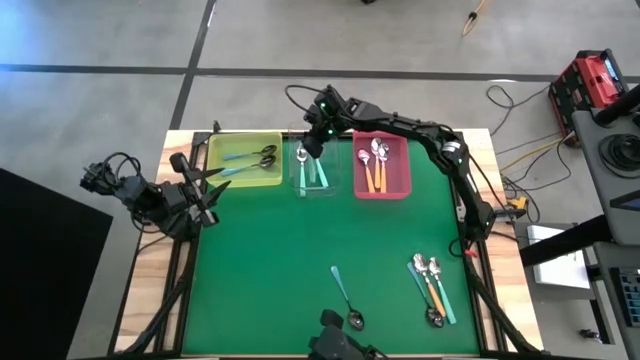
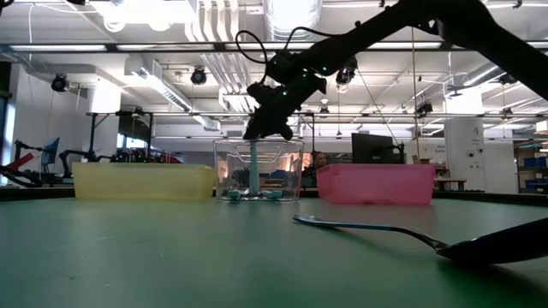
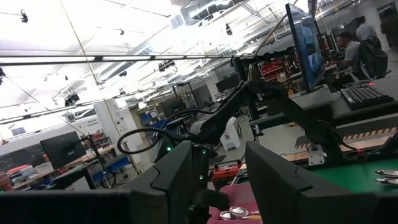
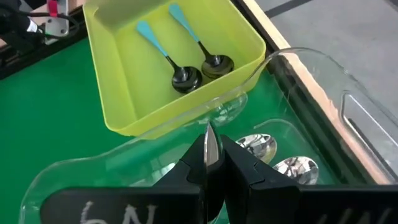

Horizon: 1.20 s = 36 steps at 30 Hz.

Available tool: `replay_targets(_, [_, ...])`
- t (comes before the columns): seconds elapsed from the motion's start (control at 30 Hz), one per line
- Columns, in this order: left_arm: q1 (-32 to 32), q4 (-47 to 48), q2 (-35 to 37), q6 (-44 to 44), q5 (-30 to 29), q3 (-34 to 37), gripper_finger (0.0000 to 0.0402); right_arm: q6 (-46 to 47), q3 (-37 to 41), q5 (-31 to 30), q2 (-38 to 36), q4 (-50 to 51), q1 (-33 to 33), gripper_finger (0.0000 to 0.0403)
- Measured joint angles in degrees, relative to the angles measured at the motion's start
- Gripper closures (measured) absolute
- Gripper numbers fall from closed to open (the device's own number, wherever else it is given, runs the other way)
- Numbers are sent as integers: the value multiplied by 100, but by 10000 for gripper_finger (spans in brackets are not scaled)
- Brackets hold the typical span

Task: Sort silverware by color (type)
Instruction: Put the green spoon into the transparent bin

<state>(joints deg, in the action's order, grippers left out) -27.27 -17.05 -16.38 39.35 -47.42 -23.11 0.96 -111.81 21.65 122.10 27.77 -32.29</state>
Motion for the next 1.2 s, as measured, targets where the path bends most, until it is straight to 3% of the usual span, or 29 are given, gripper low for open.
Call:
replay_targets(1.03, [-1,-1,0,5,0,0,267,158,496,0,-11,-625,0,389])
replay_targets(1.2, [-2,0,0,2,0,0,267,122,508,-55,-11,-570,0,370])
